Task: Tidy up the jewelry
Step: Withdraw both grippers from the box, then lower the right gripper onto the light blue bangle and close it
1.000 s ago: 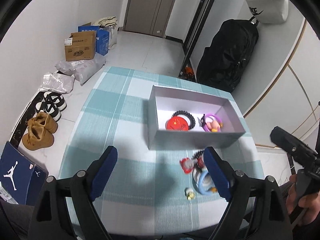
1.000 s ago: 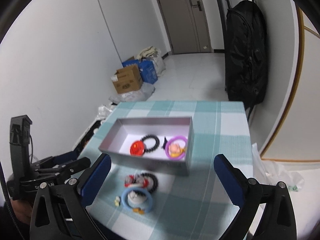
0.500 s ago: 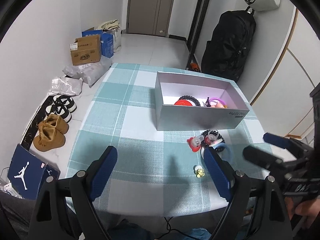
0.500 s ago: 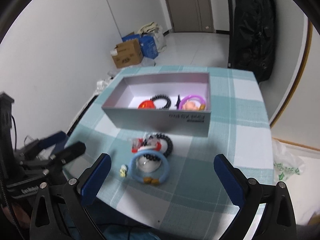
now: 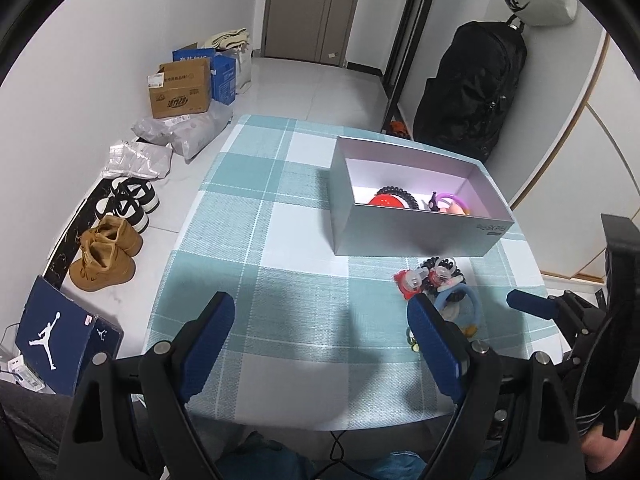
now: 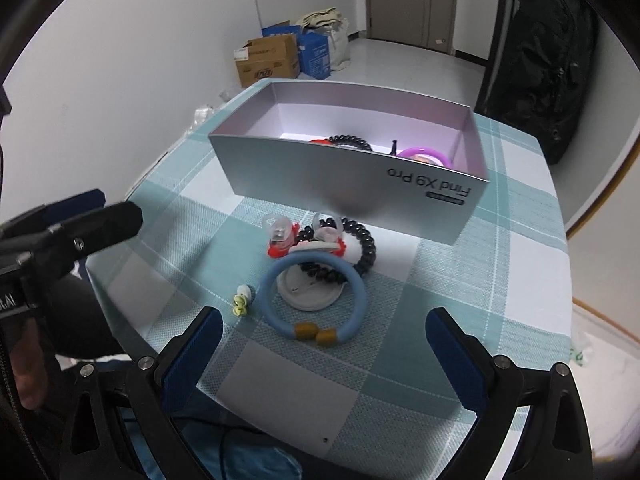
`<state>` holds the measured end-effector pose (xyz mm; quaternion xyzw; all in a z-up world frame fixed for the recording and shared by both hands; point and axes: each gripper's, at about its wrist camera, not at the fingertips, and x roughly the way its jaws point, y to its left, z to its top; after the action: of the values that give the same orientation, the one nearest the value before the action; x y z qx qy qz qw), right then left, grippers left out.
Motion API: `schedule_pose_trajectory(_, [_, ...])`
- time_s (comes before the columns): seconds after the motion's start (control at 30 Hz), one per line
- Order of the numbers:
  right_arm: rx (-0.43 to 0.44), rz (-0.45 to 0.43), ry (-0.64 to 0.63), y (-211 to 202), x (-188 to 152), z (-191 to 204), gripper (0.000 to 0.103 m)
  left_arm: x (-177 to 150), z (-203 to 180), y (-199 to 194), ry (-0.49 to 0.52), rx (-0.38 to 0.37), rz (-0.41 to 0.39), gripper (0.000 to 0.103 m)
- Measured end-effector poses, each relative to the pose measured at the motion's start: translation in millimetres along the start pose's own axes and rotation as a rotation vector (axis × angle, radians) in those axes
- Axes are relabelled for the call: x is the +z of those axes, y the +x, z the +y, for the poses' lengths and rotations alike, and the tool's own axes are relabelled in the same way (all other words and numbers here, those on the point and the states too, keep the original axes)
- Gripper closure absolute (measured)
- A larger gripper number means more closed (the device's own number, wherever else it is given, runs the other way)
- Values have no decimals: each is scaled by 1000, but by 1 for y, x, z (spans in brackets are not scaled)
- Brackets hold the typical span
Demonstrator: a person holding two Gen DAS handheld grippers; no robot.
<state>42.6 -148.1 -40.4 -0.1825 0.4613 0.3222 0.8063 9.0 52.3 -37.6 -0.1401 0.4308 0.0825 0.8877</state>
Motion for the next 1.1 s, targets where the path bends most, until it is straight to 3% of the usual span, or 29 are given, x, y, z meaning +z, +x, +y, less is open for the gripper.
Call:
schedule_pose_trajectory(0.2, [-26, 16, -24, 9, 1, 3, 2, 0, 1, 2, -6, -10, 14, 18])
schedule_pose_trajectory(0.3, [-43, 32, -39, 15, 0, 5, 9, 0, 0, 2, 5, -11, 14, 18])
schedule_pose_trajectory(0.57, [-46, 38, -67, 20, 3, 9, 42, 0, -1, 5, 10, -18, 25, 18])
schedule_pose_trajectory(1.1, [36, 0, 47, 2, 7, -16, 42, -6, -12, 18, 66, -65, 103, 18])
